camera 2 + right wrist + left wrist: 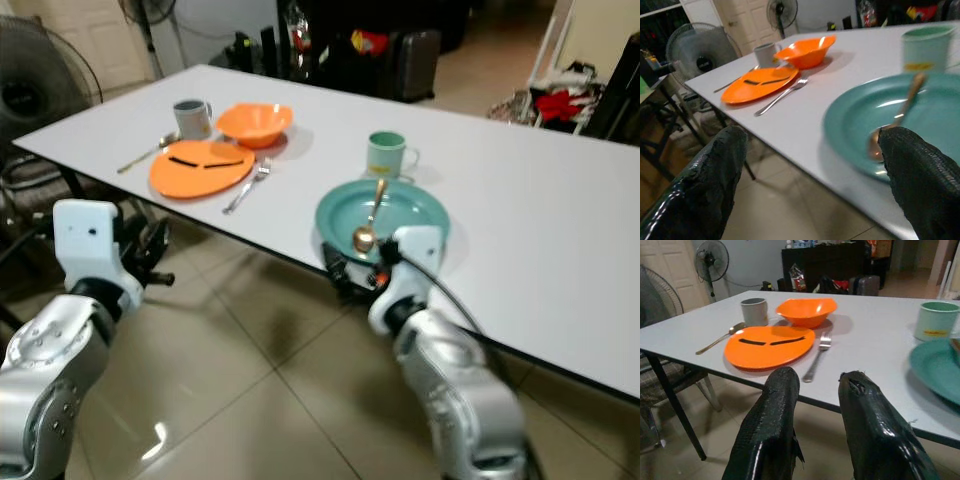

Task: Setting the table

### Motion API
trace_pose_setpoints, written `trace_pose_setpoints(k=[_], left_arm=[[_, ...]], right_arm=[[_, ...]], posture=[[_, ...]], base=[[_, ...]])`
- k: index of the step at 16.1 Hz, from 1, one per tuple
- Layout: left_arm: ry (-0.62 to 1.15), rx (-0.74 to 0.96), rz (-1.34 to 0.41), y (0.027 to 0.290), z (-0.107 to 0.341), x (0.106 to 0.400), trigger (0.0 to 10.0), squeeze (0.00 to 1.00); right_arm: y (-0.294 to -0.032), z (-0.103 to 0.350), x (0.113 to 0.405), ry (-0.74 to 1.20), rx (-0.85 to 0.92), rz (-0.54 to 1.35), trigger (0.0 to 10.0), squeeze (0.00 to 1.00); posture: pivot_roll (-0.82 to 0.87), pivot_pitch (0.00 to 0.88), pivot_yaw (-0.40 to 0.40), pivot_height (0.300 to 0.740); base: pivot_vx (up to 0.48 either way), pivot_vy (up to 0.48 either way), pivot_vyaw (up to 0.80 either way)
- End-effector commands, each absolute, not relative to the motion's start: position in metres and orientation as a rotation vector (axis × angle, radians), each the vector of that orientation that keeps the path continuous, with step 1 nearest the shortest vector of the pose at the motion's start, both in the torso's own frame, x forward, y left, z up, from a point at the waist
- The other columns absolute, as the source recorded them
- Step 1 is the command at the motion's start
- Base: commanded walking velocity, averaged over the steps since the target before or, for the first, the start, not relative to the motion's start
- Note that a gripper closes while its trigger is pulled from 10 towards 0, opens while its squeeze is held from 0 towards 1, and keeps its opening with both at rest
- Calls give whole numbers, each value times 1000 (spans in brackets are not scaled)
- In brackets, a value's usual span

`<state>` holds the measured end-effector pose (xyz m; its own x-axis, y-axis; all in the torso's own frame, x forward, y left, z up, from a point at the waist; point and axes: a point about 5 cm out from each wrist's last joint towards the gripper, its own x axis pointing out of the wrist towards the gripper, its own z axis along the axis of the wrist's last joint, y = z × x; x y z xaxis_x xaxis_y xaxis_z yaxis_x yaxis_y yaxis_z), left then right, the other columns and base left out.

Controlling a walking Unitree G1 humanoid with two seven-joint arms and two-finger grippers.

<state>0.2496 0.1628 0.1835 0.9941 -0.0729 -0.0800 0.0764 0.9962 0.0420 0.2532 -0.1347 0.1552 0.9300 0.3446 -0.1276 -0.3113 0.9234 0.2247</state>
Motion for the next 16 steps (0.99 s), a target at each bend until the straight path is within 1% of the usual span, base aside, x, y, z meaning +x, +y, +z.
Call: trace_pose_setpoints(k=[1,2,5,10,13,14,16], left_arm=[[70,57,-89,159,187,249,10000,0],[76,30,-84,158,186,248,10000,0],[82,41,-73,158,185,248,10000,0],[89,42,-69,159,180,245,10000,0],[90,35,-71,158,180,244,10000,0],[92,32,-67,158,180,244,10000,0],[90,37,-62,159,181,243,10000,0]], right_arm=[[-137,156,254,166,192,332,10000,0],[-139,156,254,167,189,330,10000,0],[-142,156,255,166,186,332,10000,0],[-136,154,253,177,142,389,10000,0],[-132,152,251,189,136,412,10000,0],[-131,151,251,190,148,410,10000,0],[-131,149,252,194,163,402,10000,0]], posture=[[-84,15,106,740],[-85,15,106,740],[-82,13,107,740],[-85,12,96,740],[-84,10,90,740],[-82,7,88,740],[-78,6,85,740]], base=[[0,-334,0],[0,0,0],[0,0,0],[0,0,0],[0,416,698],[0,360,0],[0,0,0]])
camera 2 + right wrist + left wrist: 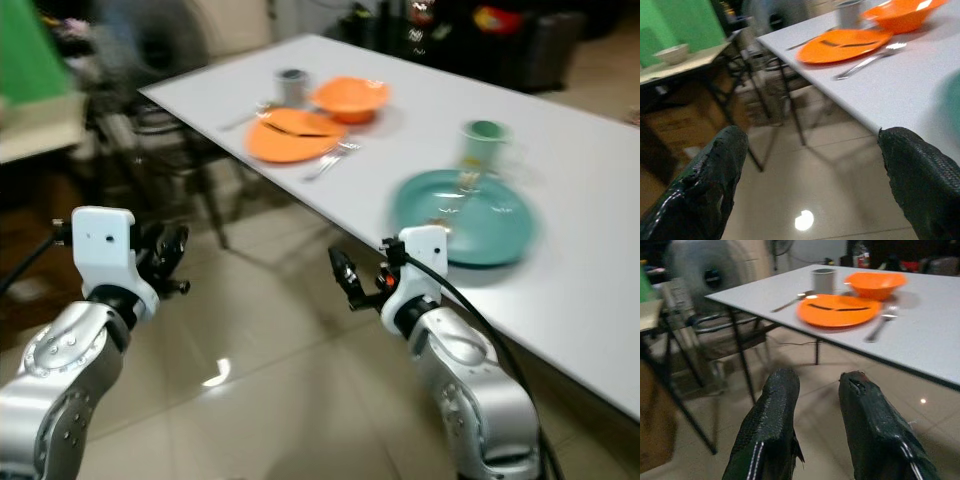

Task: Setting the table

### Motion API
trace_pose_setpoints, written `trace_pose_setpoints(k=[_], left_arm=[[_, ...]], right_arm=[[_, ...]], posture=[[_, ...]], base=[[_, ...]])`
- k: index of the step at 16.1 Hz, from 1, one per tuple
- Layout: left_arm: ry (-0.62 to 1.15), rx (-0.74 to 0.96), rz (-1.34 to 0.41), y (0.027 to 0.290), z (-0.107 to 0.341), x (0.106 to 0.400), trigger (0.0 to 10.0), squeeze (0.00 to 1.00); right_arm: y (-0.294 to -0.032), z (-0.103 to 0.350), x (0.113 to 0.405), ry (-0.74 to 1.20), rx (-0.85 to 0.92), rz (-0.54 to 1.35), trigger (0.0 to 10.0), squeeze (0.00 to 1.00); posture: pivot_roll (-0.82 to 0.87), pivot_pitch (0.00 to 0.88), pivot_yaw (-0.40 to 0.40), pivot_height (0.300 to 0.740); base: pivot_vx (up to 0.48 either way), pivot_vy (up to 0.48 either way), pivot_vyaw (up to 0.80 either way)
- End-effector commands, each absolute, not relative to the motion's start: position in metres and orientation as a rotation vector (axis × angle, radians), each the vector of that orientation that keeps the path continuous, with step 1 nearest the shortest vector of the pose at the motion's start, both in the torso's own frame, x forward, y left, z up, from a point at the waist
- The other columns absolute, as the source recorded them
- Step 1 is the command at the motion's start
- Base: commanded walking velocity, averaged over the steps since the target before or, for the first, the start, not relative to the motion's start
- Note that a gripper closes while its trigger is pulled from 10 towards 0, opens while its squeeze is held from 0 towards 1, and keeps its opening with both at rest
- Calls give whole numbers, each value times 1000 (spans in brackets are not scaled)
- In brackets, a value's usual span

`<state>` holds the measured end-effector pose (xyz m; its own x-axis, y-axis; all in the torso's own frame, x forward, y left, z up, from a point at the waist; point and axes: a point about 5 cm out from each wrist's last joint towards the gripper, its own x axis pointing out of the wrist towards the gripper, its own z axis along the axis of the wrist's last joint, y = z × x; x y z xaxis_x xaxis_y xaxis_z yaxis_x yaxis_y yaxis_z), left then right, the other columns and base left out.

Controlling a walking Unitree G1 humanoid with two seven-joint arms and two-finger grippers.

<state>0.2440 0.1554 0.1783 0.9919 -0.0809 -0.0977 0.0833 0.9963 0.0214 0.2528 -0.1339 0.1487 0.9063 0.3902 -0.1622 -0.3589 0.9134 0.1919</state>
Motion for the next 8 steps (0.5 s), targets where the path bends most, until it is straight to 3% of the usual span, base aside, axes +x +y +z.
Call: trace_pose_setpoints(k=[1,5,7,8], left_arm=[[94,32,-58,159,180,243,10000,0],[61,43,-60,161,182,244,10000,0],[50,44,-69,160,184,245,10000,0],[47,45,-70,160,185,245,10000,0]], right_arm=[[-132,149,252,196,170,399,10000,0],[-133,149,253,192,175,378,10000,0],[-134,148,254,191,162,372,10000,0],[-135,148,255,194,150,369,10000,0]], posture=[[-78,5,85,740],[-80,0,86,740],[-80,0,86,740],[-78,0,84,740]], base=[[0,0,0],[0,0,0],[272,0,0],[289,0,800]])
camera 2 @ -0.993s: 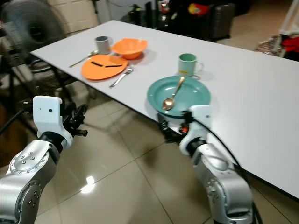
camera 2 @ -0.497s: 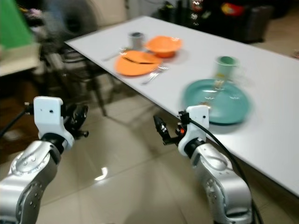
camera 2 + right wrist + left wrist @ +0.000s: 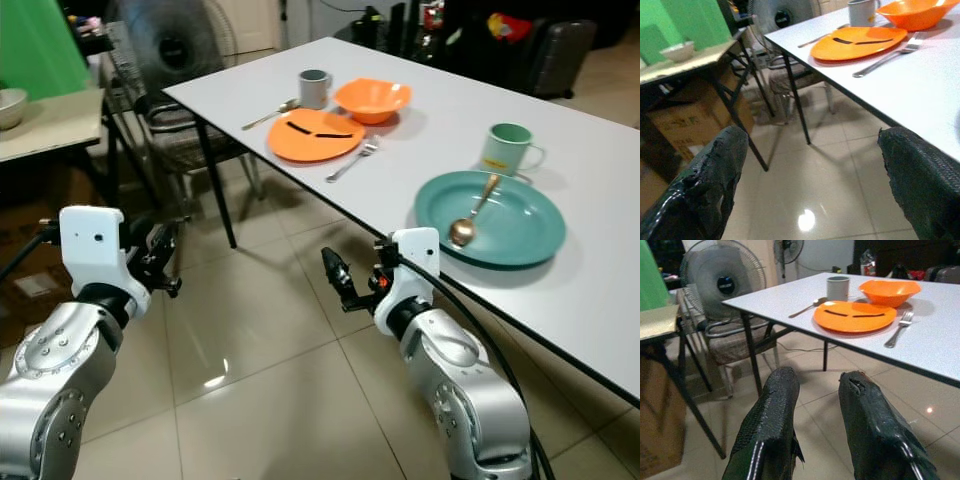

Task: Setting the table

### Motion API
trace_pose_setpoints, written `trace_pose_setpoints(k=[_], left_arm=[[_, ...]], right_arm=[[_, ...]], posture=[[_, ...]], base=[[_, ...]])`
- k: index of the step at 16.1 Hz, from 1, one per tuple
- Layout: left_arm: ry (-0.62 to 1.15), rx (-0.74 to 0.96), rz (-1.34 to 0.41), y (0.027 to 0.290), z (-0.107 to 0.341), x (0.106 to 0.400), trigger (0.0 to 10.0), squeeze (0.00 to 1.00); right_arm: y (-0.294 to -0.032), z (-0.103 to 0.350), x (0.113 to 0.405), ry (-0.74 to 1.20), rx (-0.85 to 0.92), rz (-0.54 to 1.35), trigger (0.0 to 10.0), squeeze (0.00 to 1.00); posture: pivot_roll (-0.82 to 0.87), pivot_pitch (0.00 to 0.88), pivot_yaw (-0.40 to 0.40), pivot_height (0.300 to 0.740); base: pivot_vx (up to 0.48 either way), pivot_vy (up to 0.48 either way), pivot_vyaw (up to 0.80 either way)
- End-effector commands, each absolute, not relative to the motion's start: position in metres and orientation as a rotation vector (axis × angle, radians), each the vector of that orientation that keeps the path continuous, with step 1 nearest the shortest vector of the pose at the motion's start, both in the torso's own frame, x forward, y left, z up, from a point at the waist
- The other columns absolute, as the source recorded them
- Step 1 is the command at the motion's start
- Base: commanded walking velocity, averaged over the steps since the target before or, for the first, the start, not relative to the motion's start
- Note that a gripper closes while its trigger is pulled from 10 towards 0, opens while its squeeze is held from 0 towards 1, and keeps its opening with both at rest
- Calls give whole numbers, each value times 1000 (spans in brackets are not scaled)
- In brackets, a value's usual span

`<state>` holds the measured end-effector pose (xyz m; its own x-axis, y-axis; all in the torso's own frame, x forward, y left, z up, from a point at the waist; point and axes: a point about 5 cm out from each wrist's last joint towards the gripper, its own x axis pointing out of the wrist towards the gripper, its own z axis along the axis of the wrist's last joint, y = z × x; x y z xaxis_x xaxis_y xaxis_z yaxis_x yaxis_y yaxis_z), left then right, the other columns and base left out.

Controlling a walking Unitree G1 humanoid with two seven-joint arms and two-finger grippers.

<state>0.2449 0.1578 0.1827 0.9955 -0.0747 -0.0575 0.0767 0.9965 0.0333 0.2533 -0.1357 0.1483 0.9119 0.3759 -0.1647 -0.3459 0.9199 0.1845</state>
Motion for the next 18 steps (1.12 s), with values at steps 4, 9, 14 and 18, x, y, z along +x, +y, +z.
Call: trace_pose_setpoints(k=[4,9,14,18], left_arm=[[48,40,-67,161,183,243,10000,0],[43,50,-51,167,182,235,10000,0],[41,68,-48,169,178,228,10000,0],[39,77,-57,168,178,227,10000,0]], right_arm=[[-133,149,256,194,150,391,10000,0],[-125,149,253,194,162,452,10000,0],[-123,149,252,189,123,489,10000,0],[-122,146,249,193,108,500,10000,0]], posture=[[-72,0,76,740],[-61,9,61,740],[-56,14,50,740],[-55,15,53,740]], base=[[292,0,800],[297,0,160],[300,0,265],[298,0,600]])
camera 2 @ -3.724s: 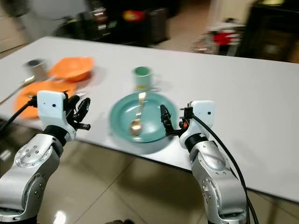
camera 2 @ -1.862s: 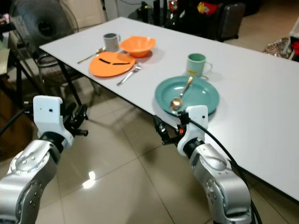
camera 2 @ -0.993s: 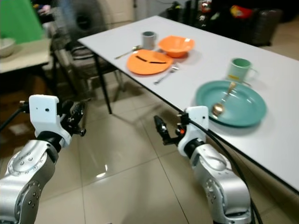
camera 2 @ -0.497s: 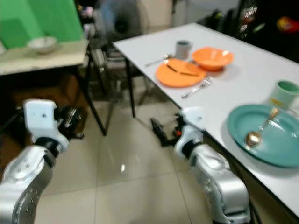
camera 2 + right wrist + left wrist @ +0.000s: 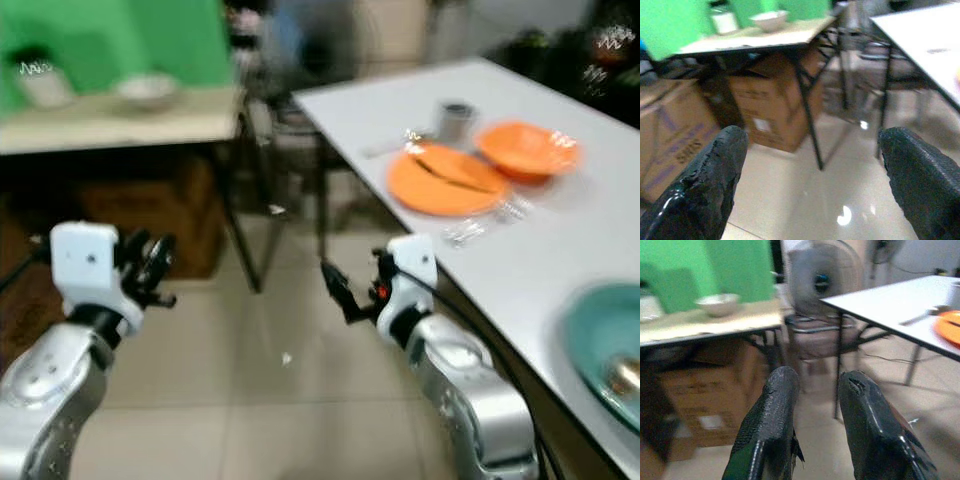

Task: Setting the table

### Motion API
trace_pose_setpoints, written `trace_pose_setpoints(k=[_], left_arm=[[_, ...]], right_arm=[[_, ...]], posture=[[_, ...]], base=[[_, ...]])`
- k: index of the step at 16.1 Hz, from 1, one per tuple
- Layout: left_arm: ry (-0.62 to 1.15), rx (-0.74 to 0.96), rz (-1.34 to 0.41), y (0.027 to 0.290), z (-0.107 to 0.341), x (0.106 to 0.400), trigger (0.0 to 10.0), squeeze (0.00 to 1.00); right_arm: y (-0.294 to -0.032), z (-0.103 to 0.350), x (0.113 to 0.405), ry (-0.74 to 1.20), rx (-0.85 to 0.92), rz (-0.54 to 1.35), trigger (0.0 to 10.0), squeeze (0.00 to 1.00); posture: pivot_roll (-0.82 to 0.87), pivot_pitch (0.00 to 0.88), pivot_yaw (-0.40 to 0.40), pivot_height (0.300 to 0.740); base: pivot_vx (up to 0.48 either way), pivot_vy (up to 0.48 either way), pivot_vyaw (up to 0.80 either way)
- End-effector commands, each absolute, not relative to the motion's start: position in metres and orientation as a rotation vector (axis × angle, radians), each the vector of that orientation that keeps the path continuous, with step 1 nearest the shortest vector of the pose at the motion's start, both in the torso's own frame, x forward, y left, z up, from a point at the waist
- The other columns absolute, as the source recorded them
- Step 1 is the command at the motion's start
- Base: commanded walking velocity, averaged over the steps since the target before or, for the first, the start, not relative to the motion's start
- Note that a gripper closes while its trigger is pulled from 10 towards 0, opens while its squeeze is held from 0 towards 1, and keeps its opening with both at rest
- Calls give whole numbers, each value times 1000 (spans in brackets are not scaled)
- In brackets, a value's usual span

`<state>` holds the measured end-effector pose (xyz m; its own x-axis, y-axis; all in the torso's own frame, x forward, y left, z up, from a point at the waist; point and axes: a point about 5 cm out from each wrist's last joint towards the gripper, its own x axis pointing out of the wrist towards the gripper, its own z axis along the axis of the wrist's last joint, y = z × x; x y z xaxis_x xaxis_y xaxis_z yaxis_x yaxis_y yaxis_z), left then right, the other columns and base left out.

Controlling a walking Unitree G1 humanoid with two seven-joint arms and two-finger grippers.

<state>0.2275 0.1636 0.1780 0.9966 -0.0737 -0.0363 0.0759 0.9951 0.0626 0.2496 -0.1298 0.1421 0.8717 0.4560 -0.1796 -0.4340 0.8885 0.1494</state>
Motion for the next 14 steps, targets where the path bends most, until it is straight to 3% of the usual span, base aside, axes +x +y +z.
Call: trace_pose_setpoints(k=[1,7,9,14], left_arm=[[38,77,-59,168,178,227,10000,0],[37,78,-59,169,178,228,10000,0],[38,75,-59,169,178,228,10000,0],[38,72,-61,168,177,228,10000,0]], right_arm=[[-122,146,249,193,105,498,10000,0],[-124,145,249,180,88,481,10000,0],[-126,146,251,178,89,466,10000,0],[-126,144,250,181,86,465,10000,0]], posture=[[-55,15,53,740],[-55,18,54,740],[-57,17,55,740],[-59,15,55,740]], base=[[296,0,0],[300,0,0],[304,0,800],[310,0,0]])
